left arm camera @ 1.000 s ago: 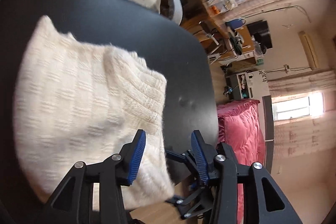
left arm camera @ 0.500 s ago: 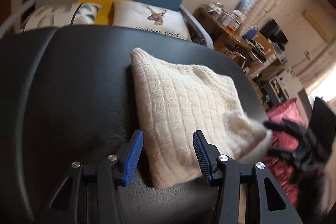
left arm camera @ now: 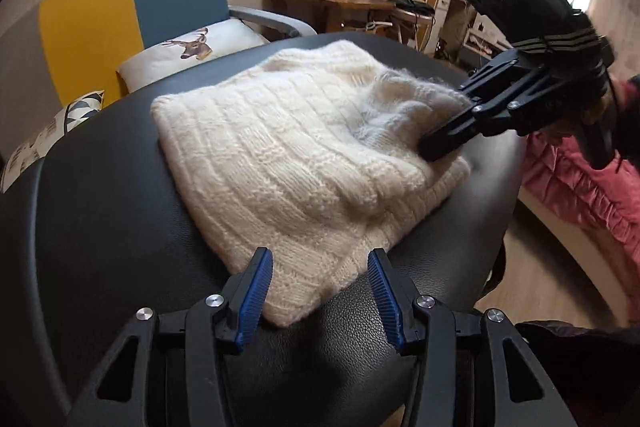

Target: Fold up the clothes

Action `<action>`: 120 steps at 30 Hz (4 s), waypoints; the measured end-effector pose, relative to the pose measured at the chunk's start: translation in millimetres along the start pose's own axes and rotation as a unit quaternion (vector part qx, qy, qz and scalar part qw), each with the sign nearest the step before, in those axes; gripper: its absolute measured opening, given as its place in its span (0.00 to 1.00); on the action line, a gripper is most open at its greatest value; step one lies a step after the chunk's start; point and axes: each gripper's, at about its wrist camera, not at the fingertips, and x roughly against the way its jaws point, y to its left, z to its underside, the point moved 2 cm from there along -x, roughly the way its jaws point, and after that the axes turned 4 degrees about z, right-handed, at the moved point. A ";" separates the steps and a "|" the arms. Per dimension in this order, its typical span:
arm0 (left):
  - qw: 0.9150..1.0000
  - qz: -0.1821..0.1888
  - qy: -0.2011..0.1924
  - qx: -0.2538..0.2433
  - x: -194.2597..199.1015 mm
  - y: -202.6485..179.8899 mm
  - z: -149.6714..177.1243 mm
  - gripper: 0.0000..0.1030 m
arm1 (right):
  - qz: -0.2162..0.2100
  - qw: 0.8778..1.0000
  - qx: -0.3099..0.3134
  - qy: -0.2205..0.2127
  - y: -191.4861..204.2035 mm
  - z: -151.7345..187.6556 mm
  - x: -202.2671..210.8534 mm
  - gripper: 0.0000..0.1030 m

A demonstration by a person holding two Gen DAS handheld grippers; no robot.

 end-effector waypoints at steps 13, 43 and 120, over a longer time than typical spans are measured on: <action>0.988 -0.064 0.049 -0.130 -22.4 -7.2 13.1 0.11 | -0.006 0.994 -0.099 -0.050 -49.4 72.8 27.6 0.05; 0.997 0.072 -0.007 -0.007 -11.3 19.4 -65.4 0.15 | -0.165 0.918 -0.325 -0.158 -134.8 0.5 5.9 0.56; 0.985 0.152 0.057 -0.062 -52.0 -60.1 -58.0 0.27 | -0.079 0.966 -0.186 -0.164 -0.8 77.9 25.7 0.22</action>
